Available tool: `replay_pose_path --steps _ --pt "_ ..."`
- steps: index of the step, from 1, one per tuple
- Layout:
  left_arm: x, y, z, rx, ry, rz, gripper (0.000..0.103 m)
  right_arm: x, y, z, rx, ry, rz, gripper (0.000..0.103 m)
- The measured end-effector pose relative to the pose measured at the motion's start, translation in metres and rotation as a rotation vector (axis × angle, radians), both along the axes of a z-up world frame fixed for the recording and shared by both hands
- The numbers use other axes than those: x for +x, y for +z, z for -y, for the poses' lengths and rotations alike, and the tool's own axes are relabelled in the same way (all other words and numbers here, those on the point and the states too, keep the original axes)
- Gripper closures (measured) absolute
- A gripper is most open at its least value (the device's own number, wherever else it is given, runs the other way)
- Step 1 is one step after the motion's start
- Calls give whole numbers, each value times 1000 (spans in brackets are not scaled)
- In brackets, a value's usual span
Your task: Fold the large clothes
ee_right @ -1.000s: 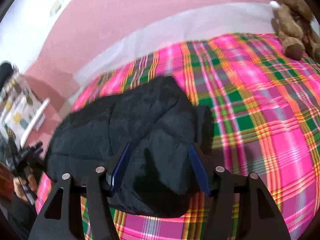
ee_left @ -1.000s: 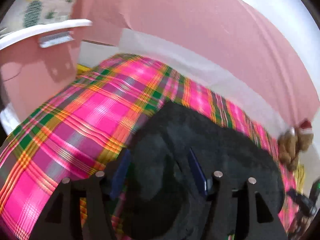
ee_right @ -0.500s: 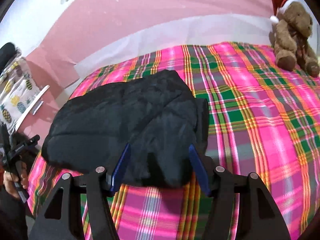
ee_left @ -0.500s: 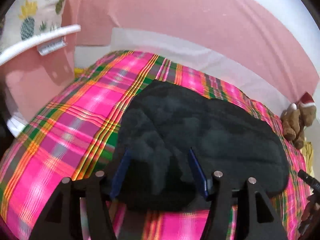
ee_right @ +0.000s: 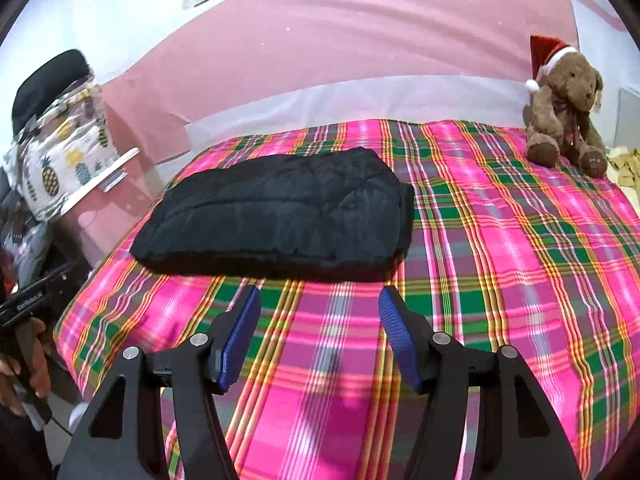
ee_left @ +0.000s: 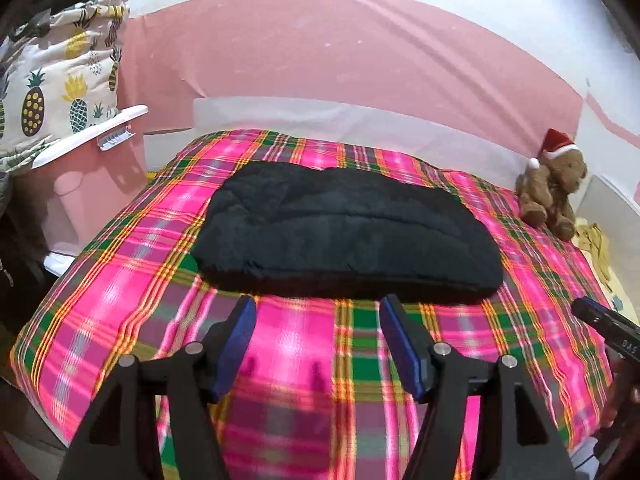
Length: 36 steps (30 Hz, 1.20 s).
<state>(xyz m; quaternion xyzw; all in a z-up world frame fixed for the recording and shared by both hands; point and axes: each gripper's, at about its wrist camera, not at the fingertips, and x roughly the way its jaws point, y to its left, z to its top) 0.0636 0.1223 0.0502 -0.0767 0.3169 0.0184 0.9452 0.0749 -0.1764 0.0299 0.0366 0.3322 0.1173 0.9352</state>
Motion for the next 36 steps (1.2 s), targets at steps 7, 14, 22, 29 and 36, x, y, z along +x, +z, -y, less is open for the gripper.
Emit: replay_pose_path --steps 7,14,22,29,36 --pt "-39 -5 26 14 -12 -10 36 -41 -1 -19 -44 35 32 41" --pt "-56 -21 37 -3 -5 -44 35 -55 -15 -28 -84 25 14 35" --pt "-52 -41 43 -1 4 -94 35 -50 -36 -39 -125 29 -31 35" --pt "-53 -47 40 -11 15 -108 35 -54 -36 -45 -137 52 -28 35" --pt "-54 -49 40 -8 16 -114 35 -56 -35 -48 -145 58 -27 35"
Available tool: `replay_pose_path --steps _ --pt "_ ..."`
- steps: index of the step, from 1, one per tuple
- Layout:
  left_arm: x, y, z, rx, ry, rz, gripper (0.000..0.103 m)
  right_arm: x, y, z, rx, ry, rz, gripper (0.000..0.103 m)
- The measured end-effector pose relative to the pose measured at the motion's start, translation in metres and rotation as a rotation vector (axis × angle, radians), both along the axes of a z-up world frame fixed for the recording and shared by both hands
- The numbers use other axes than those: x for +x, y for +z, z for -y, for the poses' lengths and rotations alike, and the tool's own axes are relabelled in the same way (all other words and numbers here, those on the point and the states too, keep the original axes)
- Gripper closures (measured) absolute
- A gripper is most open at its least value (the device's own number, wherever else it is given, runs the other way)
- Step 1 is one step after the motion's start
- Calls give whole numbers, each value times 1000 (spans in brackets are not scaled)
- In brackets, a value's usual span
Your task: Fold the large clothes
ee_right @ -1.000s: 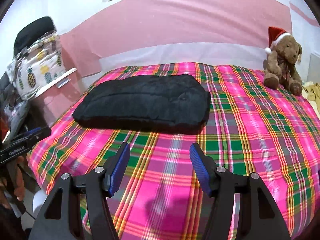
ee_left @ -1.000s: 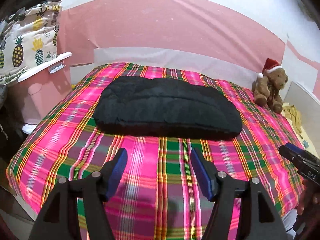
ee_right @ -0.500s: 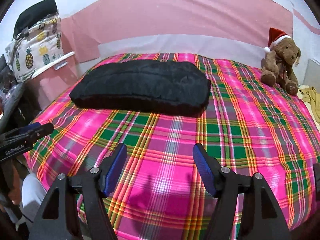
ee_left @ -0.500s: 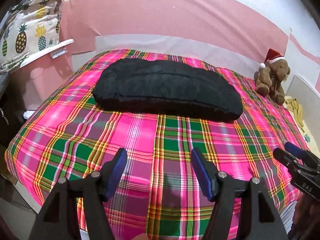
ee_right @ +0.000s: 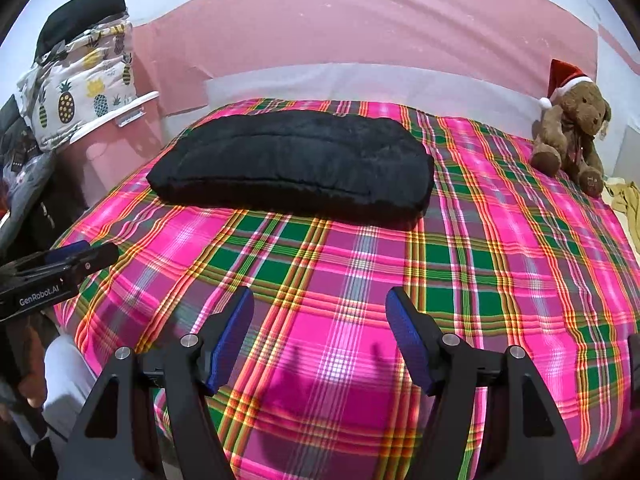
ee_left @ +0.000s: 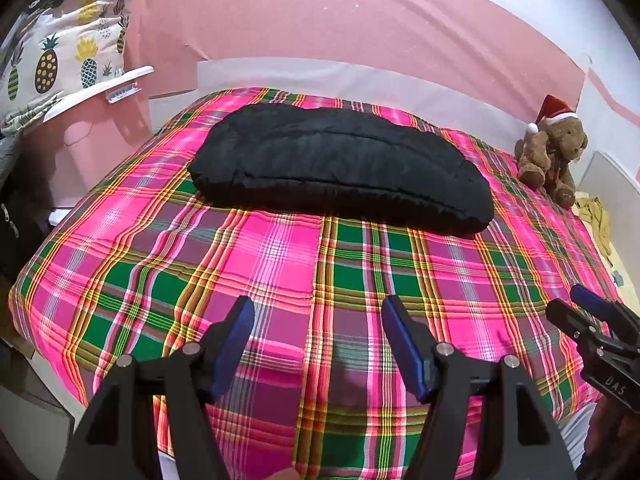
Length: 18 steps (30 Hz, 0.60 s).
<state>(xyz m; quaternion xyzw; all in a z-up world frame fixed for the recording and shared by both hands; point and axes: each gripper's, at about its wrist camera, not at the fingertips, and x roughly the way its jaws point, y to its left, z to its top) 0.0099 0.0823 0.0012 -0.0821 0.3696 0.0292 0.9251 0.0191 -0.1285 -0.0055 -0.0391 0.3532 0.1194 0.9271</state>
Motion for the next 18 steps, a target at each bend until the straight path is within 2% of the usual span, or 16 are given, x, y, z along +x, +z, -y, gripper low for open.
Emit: replay_pose_path --steps 18 --pt "0 -1 3 18 -3 -9 35 0 -2 -2 0 1 -6 35"
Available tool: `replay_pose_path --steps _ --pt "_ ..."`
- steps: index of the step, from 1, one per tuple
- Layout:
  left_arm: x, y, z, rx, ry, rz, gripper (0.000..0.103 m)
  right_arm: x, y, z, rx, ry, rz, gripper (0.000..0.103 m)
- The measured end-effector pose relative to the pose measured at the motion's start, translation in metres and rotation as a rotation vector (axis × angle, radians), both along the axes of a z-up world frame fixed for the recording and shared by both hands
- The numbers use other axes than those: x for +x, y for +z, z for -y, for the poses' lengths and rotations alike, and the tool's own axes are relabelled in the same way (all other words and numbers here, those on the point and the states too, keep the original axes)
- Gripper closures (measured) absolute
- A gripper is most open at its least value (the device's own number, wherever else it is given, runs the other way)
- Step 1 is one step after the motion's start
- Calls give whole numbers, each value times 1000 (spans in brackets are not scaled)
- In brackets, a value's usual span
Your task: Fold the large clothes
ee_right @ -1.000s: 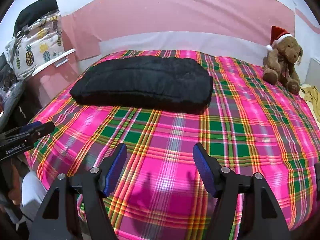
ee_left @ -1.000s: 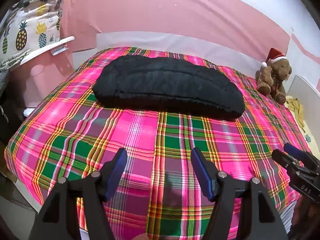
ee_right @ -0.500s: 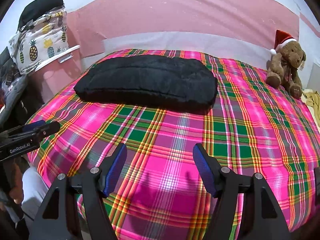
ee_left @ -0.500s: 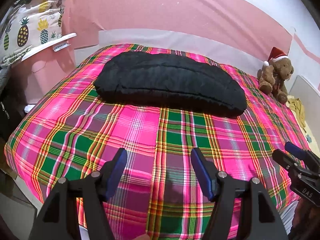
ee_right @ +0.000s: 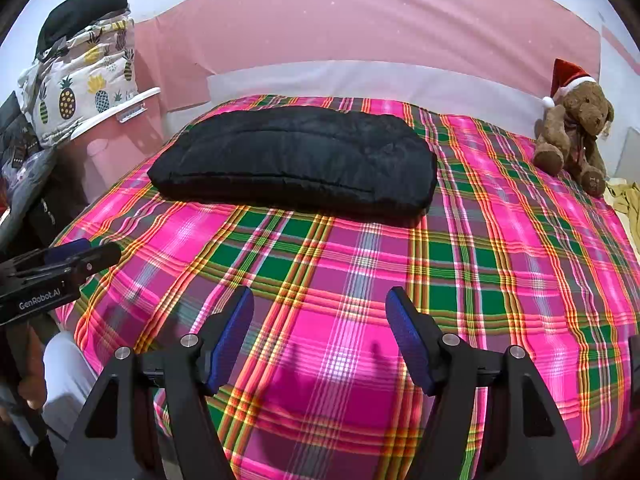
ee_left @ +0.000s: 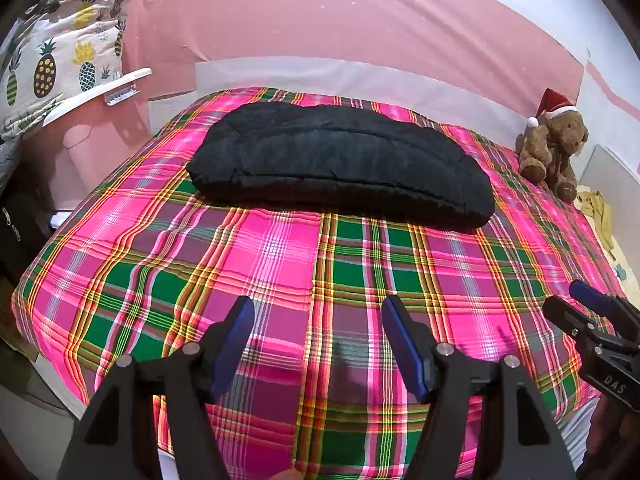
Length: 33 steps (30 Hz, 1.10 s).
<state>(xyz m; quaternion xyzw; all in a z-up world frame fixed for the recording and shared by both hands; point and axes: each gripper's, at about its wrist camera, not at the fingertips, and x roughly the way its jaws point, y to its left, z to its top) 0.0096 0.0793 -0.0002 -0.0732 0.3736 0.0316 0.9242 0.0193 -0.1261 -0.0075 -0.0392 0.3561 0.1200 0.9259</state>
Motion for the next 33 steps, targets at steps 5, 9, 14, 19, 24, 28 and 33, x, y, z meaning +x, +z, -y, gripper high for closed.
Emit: replay_pose_path --steps 5,9,14,19,24,28,33 --pt "1 0 1 5 2 -2 35 0 0 1 0 1 -2 35" --pt "1 -1 1 9 5 -1 35 0 0 0 -1 1 1 35" --pt "0 0 1 12 5 0 35 1 -1 0 0 5 -1 35" --pt "-1 1 2 16 5 2 35 0 -1 0 0 4 -1 35" --pt "-2 1 4 20 3 3 35 0 -1 0 0 6 -2 35" --pt "-3 1 5 24 7 4 35 -1 -2 0 -3 9 -1 35" --pt "-3 -1 6 27 13 -3 35 -2 -3 2 -3 15 -7 35"
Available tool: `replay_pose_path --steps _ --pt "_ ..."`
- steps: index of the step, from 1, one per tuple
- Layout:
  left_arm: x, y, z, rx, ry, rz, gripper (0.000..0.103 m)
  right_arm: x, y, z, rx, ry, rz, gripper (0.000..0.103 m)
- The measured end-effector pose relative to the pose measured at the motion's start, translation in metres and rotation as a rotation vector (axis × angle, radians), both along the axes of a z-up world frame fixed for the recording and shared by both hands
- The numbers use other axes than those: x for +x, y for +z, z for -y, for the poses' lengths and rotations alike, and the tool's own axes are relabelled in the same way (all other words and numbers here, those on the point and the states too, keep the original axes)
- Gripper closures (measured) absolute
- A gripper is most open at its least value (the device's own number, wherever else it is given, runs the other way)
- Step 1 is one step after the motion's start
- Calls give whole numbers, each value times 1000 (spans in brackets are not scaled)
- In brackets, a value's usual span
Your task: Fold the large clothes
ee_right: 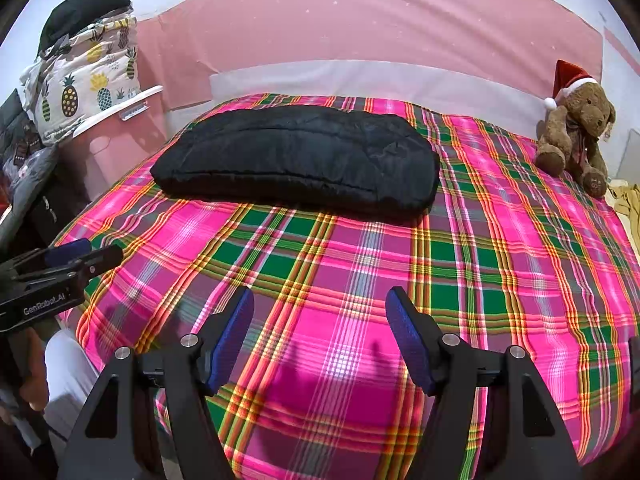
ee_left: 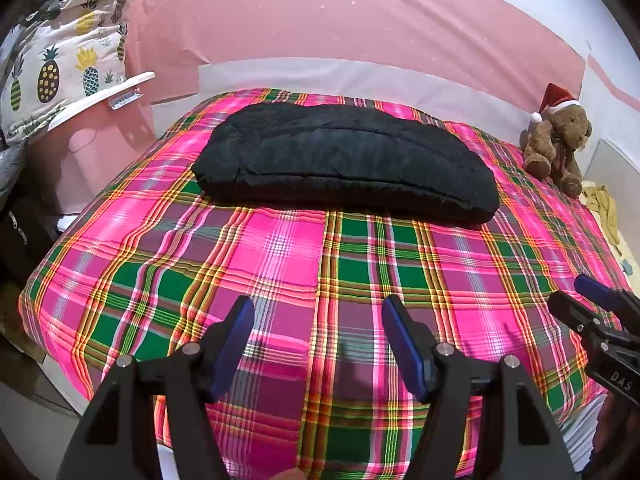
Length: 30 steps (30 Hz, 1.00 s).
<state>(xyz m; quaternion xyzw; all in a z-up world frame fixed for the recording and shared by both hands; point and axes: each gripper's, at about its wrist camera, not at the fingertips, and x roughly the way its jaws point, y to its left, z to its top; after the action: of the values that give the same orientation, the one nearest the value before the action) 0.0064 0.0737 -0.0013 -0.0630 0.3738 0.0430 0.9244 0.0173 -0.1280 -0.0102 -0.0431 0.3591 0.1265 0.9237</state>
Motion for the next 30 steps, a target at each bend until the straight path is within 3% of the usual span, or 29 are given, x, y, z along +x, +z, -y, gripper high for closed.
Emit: replay_pose_path --steps 30 --pt "-2 -1 6 48 25 11 35 0 -3 2 -2 5 -9 35"
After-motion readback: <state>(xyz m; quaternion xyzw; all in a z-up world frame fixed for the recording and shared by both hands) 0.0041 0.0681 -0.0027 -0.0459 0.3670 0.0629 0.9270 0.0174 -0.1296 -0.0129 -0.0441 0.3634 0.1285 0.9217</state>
